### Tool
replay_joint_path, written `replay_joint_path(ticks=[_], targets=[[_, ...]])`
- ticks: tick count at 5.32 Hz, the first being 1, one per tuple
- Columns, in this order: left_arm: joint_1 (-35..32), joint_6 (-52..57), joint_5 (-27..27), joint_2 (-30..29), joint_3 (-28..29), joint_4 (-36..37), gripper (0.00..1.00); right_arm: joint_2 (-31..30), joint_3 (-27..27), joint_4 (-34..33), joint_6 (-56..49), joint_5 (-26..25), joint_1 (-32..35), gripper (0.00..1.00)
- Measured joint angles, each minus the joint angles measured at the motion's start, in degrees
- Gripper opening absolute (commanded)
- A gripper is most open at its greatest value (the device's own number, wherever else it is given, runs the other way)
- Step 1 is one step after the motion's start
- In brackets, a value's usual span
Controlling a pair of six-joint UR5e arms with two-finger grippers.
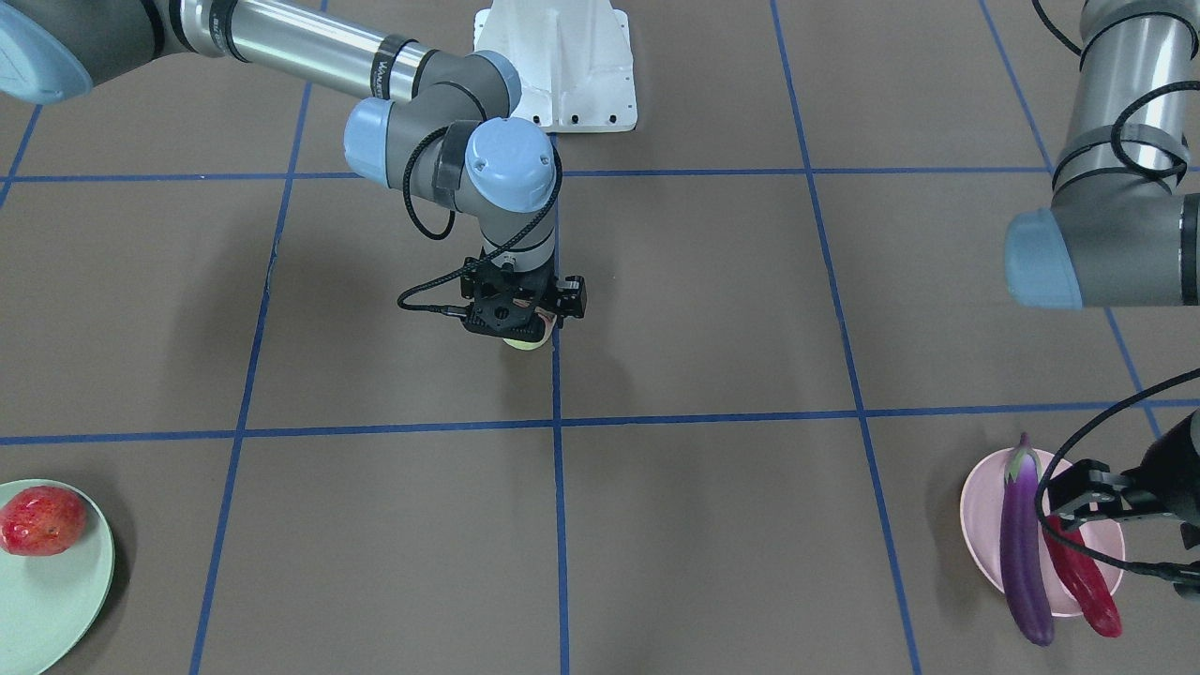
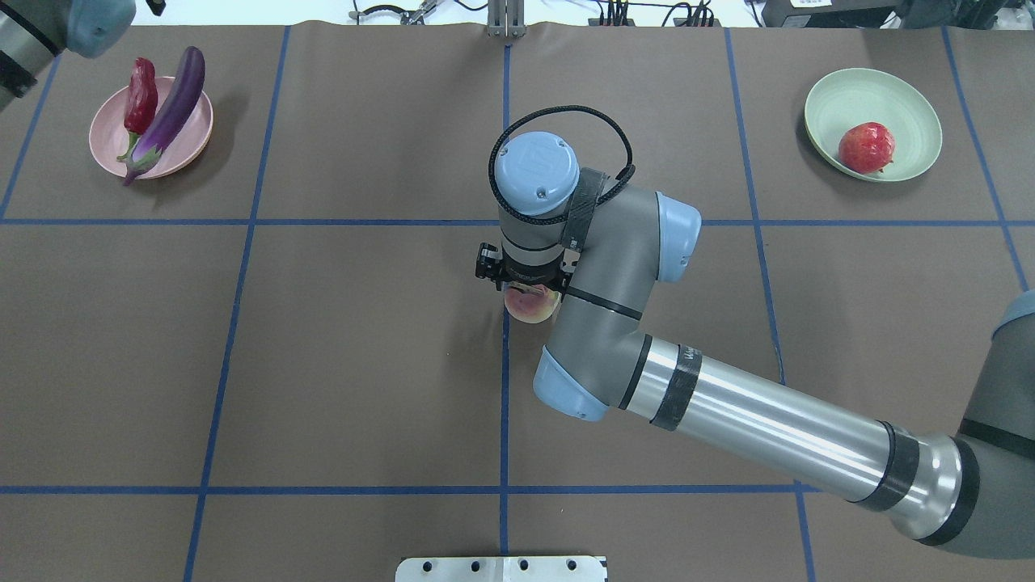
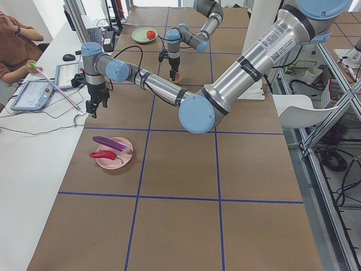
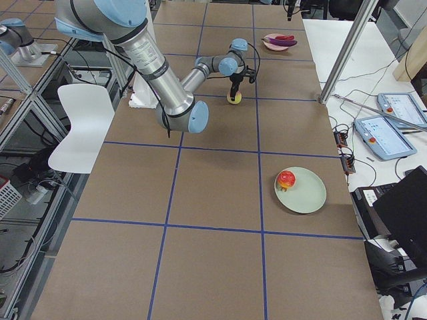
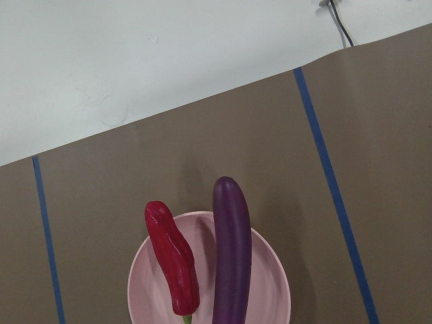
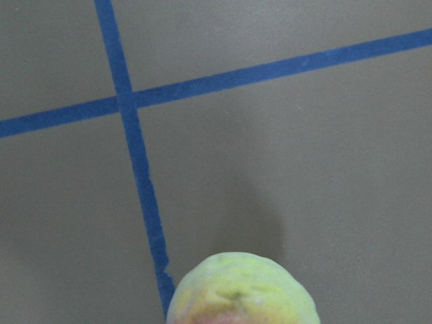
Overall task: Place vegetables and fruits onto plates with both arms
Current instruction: 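Move the right gripper over the halved peach and grasp it, then carry the peach to the green plate and release it beside the pomegranate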
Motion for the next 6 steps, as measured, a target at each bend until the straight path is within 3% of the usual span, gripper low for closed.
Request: replay_joint_path(ticks=[1, 3, 5, 6], targets=[[0.0, 0.03, -0.06, 0.0, -0.17, 0.0, 1.0, -0.03, -0.76, 0.73, 0.19, -0.06, -0.09, 0.0], [0.04, 0.0, -0.13, 0.05, -0.48, 0.07, 1.0, -0.21, 2.52, 0.58, 0.37, 1.57, 2.54, 0.0], [0.07, 0.07, -1.45, 1.65, -3.43, 0.03, 1.0, -1.6, 10.57, -6.15, -5.49, 6.27, 12.89, 0.0], [0.11, -0.3, -3.09, 6.05, -9.39, -0.05, 1.0, -3.97, 11.79, -8.13, -15.36, 9.15, 19.81, 0.0]])
